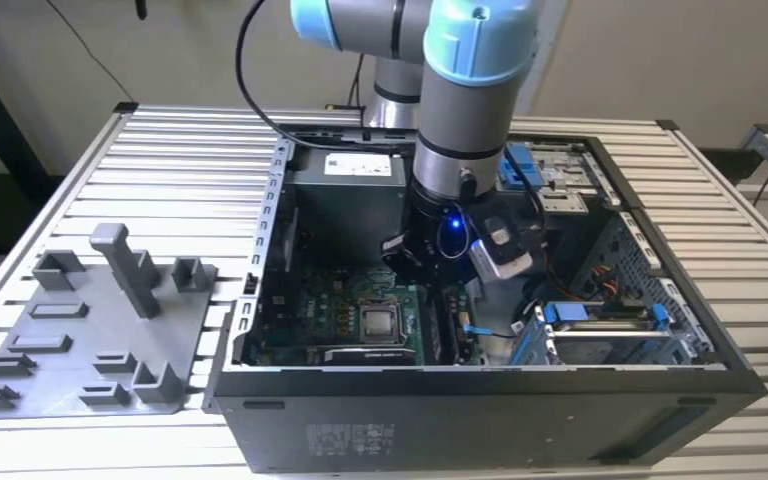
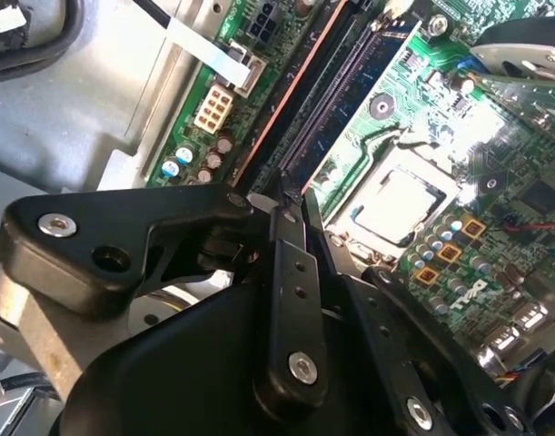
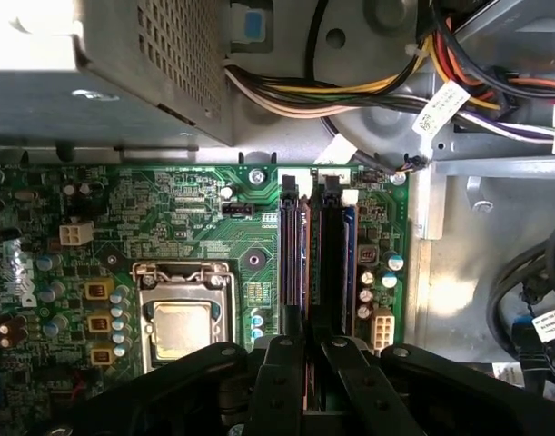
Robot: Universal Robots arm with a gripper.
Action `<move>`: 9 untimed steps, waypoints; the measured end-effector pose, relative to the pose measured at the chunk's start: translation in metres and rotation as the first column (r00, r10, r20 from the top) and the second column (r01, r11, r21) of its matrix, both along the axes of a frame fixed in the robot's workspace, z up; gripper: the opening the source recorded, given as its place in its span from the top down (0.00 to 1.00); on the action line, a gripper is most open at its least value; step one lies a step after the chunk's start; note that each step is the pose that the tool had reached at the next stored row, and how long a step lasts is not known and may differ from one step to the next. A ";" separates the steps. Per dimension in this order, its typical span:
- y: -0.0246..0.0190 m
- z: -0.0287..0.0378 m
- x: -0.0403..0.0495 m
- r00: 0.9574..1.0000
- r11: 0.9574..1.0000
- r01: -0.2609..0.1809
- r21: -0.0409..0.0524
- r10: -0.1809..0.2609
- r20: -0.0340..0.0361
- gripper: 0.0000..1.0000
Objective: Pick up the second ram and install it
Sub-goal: 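Insert the second ram into the second slot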
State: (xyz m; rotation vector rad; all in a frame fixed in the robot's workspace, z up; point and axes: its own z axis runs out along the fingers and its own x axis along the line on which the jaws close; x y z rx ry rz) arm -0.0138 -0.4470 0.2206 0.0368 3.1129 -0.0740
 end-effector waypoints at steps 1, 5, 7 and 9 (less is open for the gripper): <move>0.0000 -0.0001 -0.0001 1.000 1.000 0.000 0.000 0.000 0.000 0.86; 0.0000 -0.0008 -0.0003 1.000 1.000 0.000 0.000 0.000 0.000 0.86; 0.0000 -0.0014 -0.0003 1.000 1.000 0.000 0.000 0.000 0.000 0.86; 0.0000 -0.0018 -0.0003 1.000 1.000 0.000 0.000 0.000 0.000 0.86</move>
